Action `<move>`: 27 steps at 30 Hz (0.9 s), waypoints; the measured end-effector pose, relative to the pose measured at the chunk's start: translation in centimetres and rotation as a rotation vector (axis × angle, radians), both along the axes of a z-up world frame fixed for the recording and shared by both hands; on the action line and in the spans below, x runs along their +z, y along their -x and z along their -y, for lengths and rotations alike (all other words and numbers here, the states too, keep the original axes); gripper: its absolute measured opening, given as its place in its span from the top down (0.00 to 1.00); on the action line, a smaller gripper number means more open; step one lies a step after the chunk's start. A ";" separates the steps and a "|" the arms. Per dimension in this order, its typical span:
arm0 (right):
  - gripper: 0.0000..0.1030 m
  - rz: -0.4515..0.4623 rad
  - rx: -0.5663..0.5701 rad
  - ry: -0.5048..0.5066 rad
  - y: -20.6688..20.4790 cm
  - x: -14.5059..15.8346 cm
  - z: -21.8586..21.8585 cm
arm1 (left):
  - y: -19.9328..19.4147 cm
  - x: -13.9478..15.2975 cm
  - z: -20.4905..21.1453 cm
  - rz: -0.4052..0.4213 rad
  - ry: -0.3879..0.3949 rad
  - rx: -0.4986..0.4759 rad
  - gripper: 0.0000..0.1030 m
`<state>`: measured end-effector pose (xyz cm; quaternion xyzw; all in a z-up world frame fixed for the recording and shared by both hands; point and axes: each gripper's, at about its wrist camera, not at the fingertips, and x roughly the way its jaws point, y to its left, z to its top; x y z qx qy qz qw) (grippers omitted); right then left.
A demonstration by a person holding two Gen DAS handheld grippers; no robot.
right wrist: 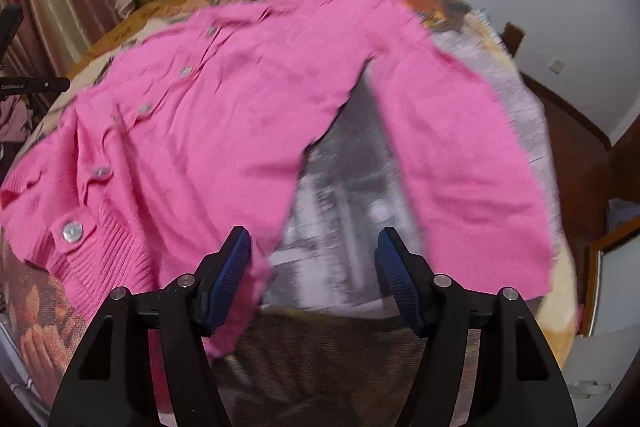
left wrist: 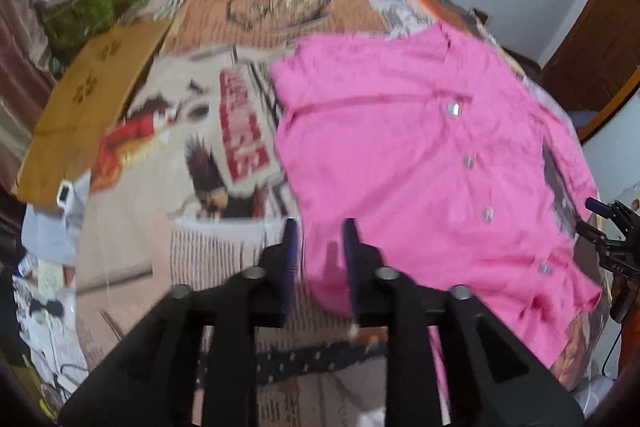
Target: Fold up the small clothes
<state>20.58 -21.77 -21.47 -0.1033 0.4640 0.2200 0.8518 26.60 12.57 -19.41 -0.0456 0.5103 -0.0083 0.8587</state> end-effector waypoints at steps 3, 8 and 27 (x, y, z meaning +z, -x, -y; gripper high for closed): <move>0.39 0.044 -0.068 -0.011 -1.0 1.3 2.3 | -2.1 0.8 0.4 0.047 -0.040 0.004 0.58; 0.39 0.068 -0.218 -0.001 -3.3 1.8 6.6 | -5.4 -0.4 0.7 0.037 -0.023 0.013 0.56; 0.77 0.028 -0.304 0.019 -4.3 -1.0 10.3 | -11.9 -3.9 3.6 0.027 -0.006 -0.017 0.55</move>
